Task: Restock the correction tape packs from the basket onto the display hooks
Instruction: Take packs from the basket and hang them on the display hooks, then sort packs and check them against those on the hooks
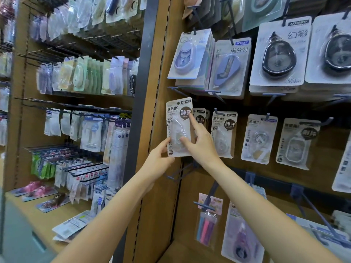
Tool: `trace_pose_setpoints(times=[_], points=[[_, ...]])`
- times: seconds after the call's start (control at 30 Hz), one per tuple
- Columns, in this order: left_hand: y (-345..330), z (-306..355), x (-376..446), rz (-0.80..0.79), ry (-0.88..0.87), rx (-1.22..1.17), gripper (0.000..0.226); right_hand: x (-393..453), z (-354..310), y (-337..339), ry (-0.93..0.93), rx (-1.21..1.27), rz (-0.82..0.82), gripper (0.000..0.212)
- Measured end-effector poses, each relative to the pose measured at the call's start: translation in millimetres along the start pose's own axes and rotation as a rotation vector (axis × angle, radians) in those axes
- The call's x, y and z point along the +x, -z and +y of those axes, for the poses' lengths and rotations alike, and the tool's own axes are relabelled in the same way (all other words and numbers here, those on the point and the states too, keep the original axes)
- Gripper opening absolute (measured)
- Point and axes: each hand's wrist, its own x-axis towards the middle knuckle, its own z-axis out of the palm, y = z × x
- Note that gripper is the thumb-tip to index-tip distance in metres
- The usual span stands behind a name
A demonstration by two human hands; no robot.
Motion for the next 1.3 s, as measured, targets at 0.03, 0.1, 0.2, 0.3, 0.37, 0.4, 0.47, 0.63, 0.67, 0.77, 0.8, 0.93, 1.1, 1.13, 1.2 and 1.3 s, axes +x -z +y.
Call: trace_pose_setpoints(times=[0.03, 0.1, 0.2, 0.3, 0.37, 0.4, 0.47, 0.63, 0.67, 0.77, 0.8, 0.93, 1.1, 1.13, 1.2, 1.3], points=[[0, -1, 2, -0.006, 0.002, 0.015, 0.060, 2, 3, -1, -0.029, 0.019, 0.006, 0.069], [0, -1, 3, -0.014, 0.006, 0.035, 0.058, 4, 13, -2, -0.106, 0.094, 0.034, 0.065], [3, -4, 1, -0.017, 0.007, 0.078, 0.053, 9, 24, -5, -0.187, 0.130, 0.057, 0.064], [11, -12, -6, 0.065, -0.073, 0.186, 0.044, 31, 27, -7, -0.295, -0.080, 0.081, 0.062], [19, -21, -15, 0.197, -0.133, 0.217, 0.036, 47, 24, -7, -0.407, -0.260, 0.037, 0.057], [23, -26, -21, 0.259, -0.146, 0.206, 0.033, 50, 23, -7, -0.460, -0.310, 0.001, 0.054], [30, -33, -34, 0.346, -0.157, 0.196, 0.030, 46, 19, -7, -0.488, -0.345, -0.055, 0.044], [55, -57, -96, 0.480, -0.138, 0.222, 0.027, -49, -40, -7, -0.046, -0.164, -0.025, 0.029], [62, -69, -116, 0.502, -0.110, 0.231, 0.026, -80, -55, -14, 0.066, -0.125, -0.057, 0.027], [90, -132, -192, 0.581, 0.076, 0.236, 0.028, -172, -71, -54, 0.295, -0.014, -0.216, 0.021], [100, -158, -222, 0.594, 0.174, 0.260, 0.029, -201, -65, -76, 0.298, 0.022, -0.282, 0.020], [129, -258, -363, 0.546, 0.701, 0.443, 0.027, -317, -16, -184, -0.098, 0.131, -0.792, 0.033], [149, -321, -456, 0.519, 1.035, 0.543, 0.033, -433, 21, -286, -0.726, 0.134, -1.255, 0.041], [150, -327, -458, 0.502, 1.050, 0.545, 0.032, -447, 24, -299, -0.752, 0.122, -1.287, 0.044], [148, -341, -458, 0.453, 1.055, 0.525, 0.032, -470, 31, -324, -0.701, 0.049, -1.330, 0.048], [136, -366, -456, 0.350, 1.143, 0.496, 0.040, -499, 42, -354, -0.543, -0.029, -1.363, 0.062]])
